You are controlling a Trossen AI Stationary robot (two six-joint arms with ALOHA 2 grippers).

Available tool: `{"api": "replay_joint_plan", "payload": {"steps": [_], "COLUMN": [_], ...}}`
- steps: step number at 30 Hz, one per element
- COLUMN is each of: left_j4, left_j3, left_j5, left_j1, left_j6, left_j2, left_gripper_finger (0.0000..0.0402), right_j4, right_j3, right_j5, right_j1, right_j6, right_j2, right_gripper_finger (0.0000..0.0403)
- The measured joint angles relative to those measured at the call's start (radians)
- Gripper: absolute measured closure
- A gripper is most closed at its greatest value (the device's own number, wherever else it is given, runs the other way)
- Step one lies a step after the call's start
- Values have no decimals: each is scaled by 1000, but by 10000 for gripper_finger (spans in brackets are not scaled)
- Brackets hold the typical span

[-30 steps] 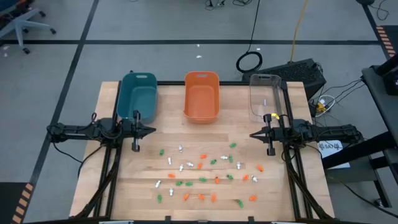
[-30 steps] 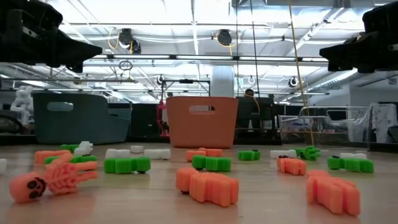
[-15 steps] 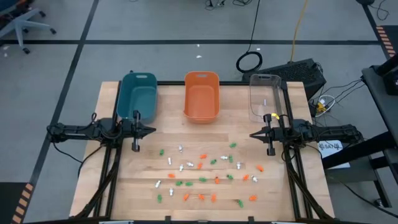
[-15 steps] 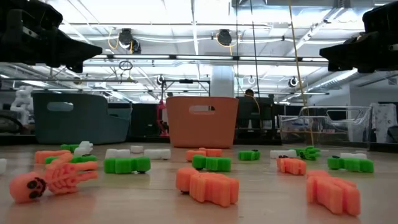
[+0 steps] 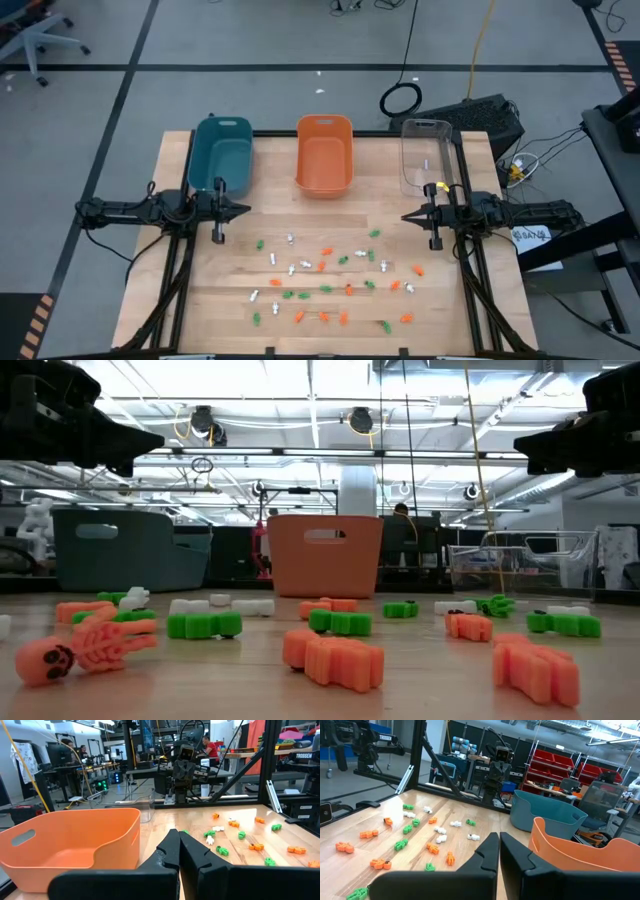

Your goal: Sort Halloween decoration

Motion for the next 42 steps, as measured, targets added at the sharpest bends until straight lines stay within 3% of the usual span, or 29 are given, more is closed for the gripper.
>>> {"api": "replay_joint_plan", "payload": {"steps": [32, 42], "left_j4": [0, 0], "left_j3": [0, 0], "left_j5": [0, 0], "left_j1": [0, 0], "left_j6": [0, 0], "left_j2": [0, 0], "left_gripper_finger": [402, 402], "right_j4": [0, 0], "right_j3": [0, 0], "right_j5": [2, 4], "right_j1": [0, 0], "right_j6": [77, -32], "right_j2": [0, 0], "right_gripper_finger": [403, 403]}}
